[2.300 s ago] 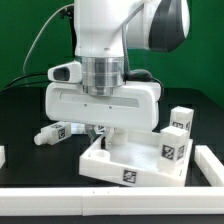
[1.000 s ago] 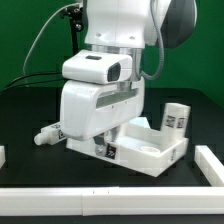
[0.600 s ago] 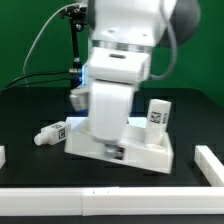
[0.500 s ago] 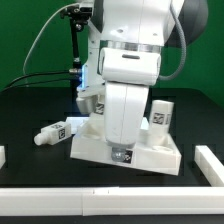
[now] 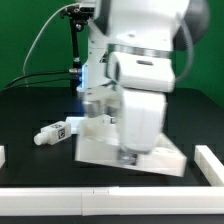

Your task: Assemble square table

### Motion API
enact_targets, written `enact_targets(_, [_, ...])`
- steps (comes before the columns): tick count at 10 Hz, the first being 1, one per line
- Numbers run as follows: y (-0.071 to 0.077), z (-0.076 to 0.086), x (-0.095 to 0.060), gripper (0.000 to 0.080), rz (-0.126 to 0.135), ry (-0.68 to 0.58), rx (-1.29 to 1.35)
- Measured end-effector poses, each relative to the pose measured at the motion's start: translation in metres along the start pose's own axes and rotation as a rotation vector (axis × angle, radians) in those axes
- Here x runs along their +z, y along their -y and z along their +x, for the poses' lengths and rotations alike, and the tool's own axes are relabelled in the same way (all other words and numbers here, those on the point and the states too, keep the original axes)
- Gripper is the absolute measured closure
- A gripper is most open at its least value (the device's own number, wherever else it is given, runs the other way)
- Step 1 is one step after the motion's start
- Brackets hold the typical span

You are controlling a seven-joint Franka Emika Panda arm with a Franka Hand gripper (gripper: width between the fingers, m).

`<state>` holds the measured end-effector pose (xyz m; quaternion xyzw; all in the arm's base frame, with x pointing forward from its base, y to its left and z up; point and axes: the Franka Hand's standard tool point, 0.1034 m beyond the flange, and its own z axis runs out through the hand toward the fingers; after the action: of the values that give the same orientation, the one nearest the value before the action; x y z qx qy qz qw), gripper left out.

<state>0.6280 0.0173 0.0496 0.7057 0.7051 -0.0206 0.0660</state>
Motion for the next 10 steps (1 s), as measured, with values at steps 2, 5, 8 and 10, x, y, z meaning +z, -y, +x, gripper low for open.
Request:
enact_targets(2, [-0.017,0.017,-0.004,0.0744,-0.070,-0.023,-0.005])
enact_targets(5, [-0.011,0.015,0.004,0.0744,-0.048,-0.020,0.011])
enact_targets(8, [-0.013,0.032,0.017,0.0744,-0.034,-0.028,0.038])
enact_targets(10, [-0.016,0.032,0.016,0.0744,-0.023,-0.003,0.060])
